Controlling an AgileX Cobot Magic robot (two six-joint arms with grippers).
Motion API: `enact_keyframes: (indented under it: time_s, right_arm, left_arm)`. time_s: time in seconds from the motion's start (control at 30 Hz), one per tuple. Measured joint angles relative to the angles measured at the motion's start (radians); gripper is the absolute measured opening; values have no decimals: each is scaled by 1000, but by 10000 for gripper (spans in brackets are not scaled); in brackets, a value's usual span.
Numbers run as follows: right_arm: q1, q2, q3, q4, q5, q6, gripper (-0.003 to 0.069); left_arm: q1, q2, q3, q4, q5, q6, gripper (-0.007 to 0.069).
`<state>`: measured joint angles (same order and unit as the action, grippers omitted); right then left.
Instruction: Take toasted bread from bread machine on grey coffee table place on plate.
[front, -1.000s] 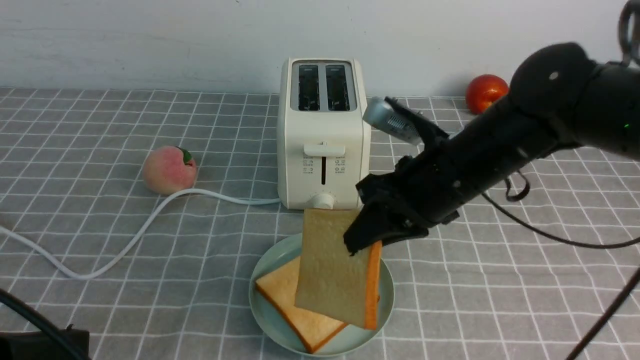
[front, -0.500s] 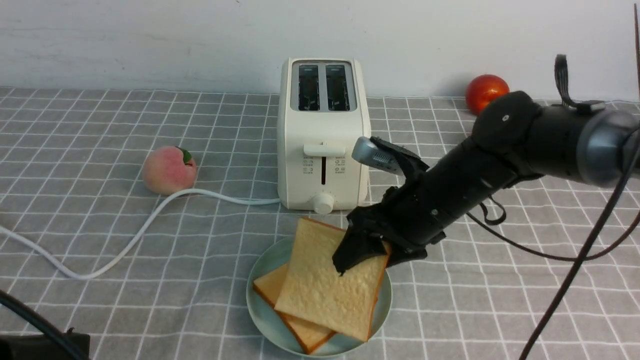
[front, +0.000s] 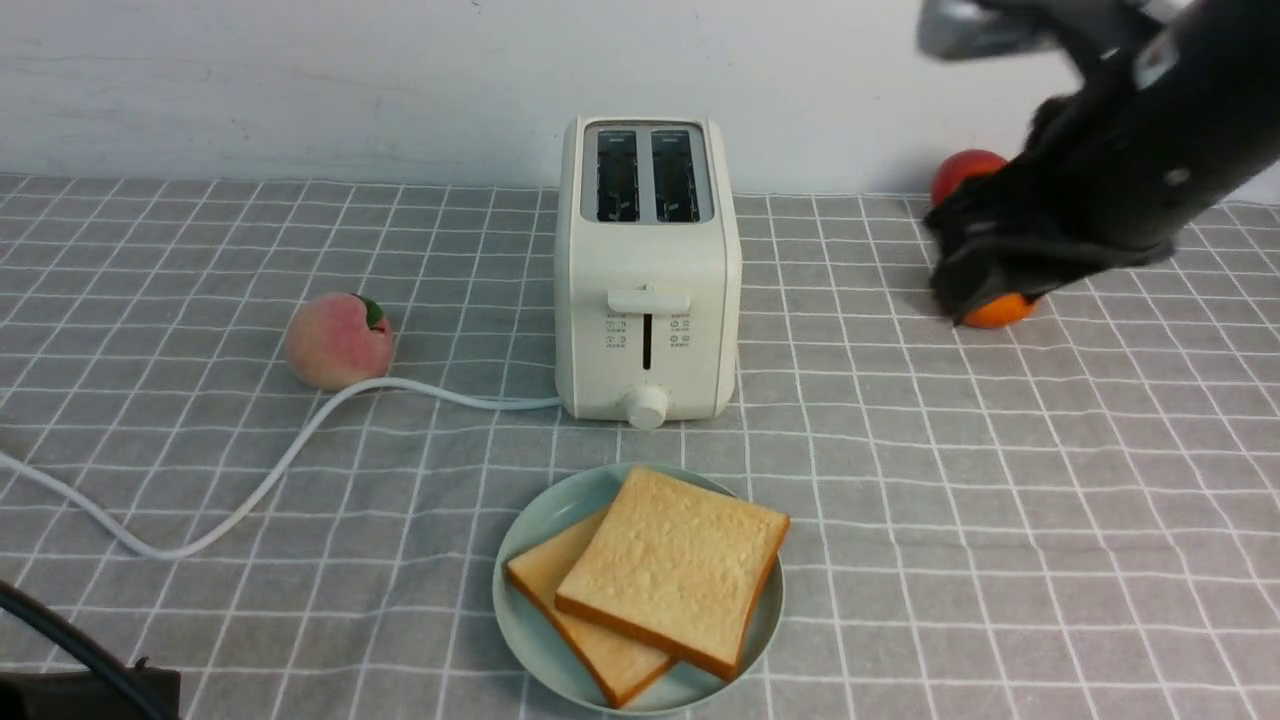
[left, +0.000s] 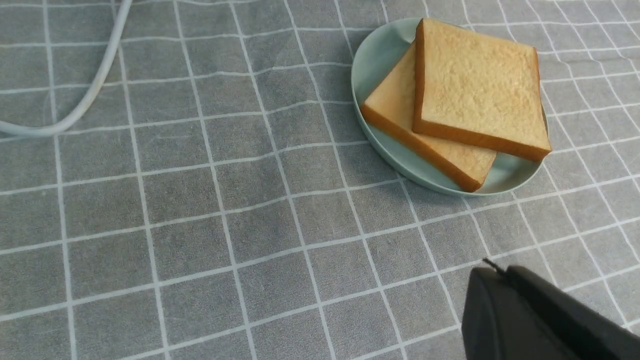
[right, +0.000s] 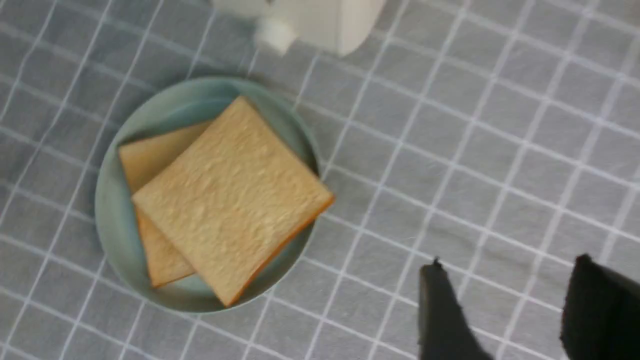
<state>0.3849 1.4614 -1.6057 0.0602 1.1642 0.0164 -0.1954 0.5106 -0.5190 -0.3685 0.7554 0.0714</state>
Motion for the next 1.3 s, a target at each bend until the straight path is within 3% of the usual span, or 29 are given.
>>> enact_keyframes:
  time_s: [0.1, 0.13, 0.17, 0.23, 0.33, 0.5, 0.7, 0.9, 1.3]
  right_arm:
    - [0, -173, 7, -96, 9, 103, 92]
    - [0, -184, 9, -100, 8, 108, 92]
    - [0, -290, 41, -127, -22, 149, 10]
    - [0, -421, 122, -141, -83, 172, -14]
    - [0, -564, 249, -147, -191, 181, -15]
    - [0, -1007, 750, -176, -599, 184, -5]
    - [0, -1376, 1179, -180, -879, 232, 0]
    - [0, -1473, 1317, -209, -971, 235, 14]
    - [0, -1473, 1323, -225, -991, 235, 31]
  left_arm:
    - [0, 0, 0, 0, 0, 0, -14]
    - [0, 0, 0, 0, 0, 0, -14]
    - [0, 0, 0, 0, 0, 0, -14]
    - [0, 0, 0, 0, 0, 0, -14]
    - [0, 0, 0, 0, -1, 0, -14]
    - [0, 0, 0, 0, -1, 0, -14]
    - [0, 0, 0, 0, -14, 0, -14]
    - [0, 0, 0, 0, -26, -1, -14]
    - [0, 0, 0, 0, -26, -3, -14]
